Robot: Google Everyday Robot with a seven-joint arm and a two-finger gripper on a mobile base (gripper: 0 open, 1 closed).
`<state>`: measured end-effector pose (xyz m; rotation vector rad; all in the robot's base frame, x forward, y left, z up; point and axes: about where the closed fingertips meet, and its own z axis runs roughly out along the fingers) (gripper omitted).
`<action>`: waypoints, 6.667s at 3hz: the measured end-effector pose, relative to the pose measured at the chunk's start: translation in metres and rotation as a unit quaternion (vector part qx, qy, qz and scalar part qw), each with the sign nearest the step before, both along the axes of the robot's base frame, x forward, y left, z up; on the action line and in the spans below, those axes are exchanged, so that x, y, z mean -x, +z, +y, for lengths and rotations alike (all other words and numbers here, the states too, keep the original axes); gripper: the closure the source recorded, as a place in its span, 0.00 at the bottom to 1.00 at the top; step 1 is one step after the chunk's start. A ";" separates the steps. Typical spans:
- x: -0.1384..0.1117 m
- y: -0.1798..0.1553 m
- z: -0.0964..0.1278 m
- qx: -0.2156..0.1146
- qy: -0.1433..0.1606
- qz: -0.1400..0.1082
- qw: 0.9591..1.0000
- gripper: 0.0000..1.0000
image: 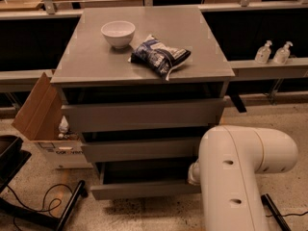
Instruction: Open bottom drawer
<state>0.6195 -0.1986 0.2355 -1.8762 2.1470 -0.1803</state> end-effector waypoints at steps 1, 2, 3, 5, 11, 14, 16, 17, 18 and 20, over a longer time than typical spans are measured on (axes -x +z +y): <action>-0.010 0.000 0.001 -0.007 -0.001 -0.014 1.000 1.00; -0.021 -0.004 0.007 -0.017 0.002 -0.028 0.999 1.00; -0.027 -0.018 0.017 -0.021 0.014 -0.035 0.999 1.00; -0.014 -0.067 0.032 -0.015 0.023 -0.014 1.000 1.00; 0.146 -0.031 0.065 -0.076 0.095 0.080 0.989 0.86; 0.149 -0.034 0.067 -0.077 0.096 0.083 0.989 0.08; 0.150 -0.035 0.067 -0.077 0.097 0.084 0.989 0.00; 0.151 -0.035 0.068 -0.077 0.097 0.085 0.989 0.18; 0.152 -0.036 0.068 -0.078 0.097 0.085 0.989 0.41; 0.138 0.005 0.031 -0.024 0.096 0.086 0.991 0.88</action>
Offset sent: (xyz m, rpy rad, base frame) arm 0.0176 0.0126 -0.0036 0.0409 -0.0889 -0.0054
